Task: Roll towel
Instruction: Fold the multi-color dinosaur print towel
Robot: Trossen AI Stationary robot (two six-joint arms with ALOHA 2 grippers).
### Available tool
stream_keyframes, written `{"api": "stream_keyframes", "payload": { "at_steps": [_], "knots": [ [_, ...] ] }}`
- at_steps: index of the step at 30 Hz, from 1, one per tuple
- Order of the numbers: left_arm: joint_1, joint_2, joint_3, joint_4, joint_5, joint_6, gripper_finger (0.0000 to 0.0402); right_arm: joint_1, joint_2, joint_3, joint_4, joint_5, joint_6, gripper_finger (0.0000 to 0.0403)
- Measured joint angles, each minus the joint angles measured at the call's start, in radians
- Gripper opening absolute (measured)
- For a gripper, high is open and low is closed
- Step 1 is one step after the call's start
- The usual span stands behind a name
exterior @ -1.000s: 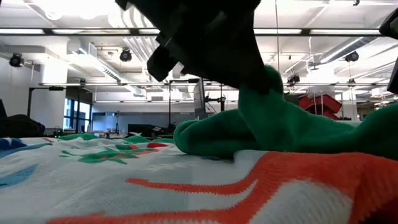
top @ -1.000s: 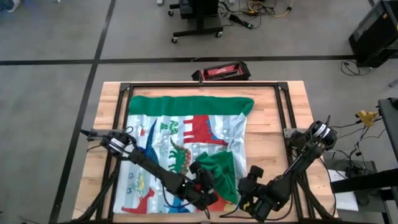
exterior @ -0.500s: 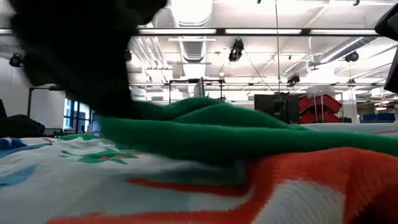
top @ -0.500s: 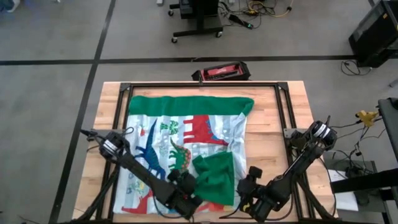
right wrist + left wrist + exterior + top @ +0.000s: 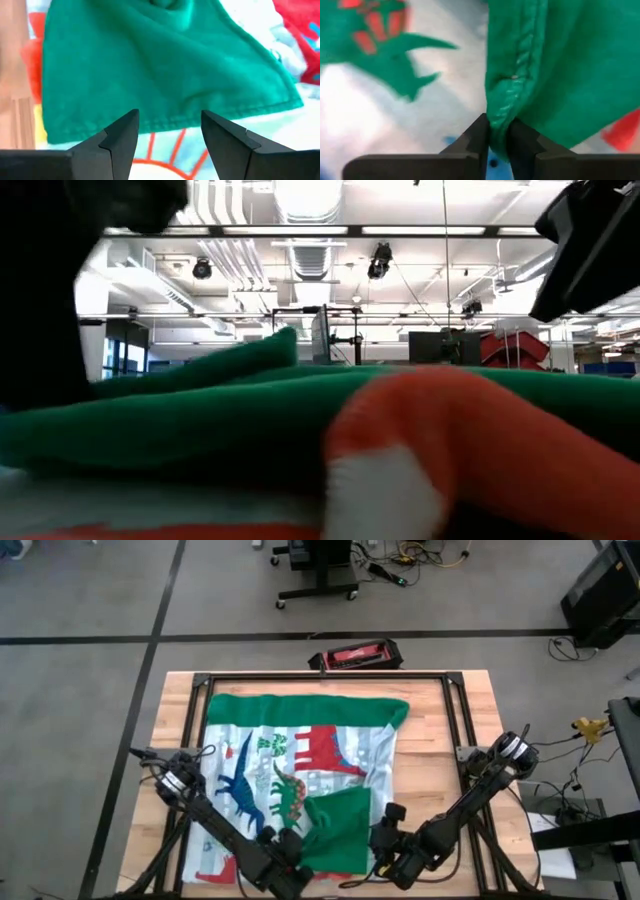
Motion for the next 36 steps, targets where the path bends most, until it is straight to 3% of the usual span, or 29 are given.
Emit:
{"api": "stream_keyframes", "payload": {
  "at_steps": [7,12,16,23,28,36],
  "knots": [
    [-0.014,-0.05,0.002,0.085,-0.057,0.067,0.0094,-0.121,0.008,-0.108,0.439,0.004,-0.263,0.0199],
    [-0.047,-0.084,0.002,0.074,-0.16,0.074,0.0095,-0.248,0.076,-0.122,0.596,-0.113,-0.384,0.0199],
    [-0.07,-0.123,0.002,0.047,-0.286,0.071,0.0083,-0.309,0.193,-0.023,0.719,-0.224,-0.513,0.0199],
    [-0.105,-0.16,0.002,-0.143,-0.346,-0.044,0.0078,-0.388,0.334,0.19,0.705,-0.229,-0.621,0.0199],
    [-0.121,-0.152,-0.052,-0.226,-0.349,-0.179,0.0078,-0.391,0.273,0.156,0.611,-0.232,-0.648,0.0199],
    [-0.062,-0.159,-0.223,-0.146,-0.349,-0.129,0.0077,-0.372,-0.048,-0.153,0.547,-0.273,-0.675,0.0199]
  ]
}}
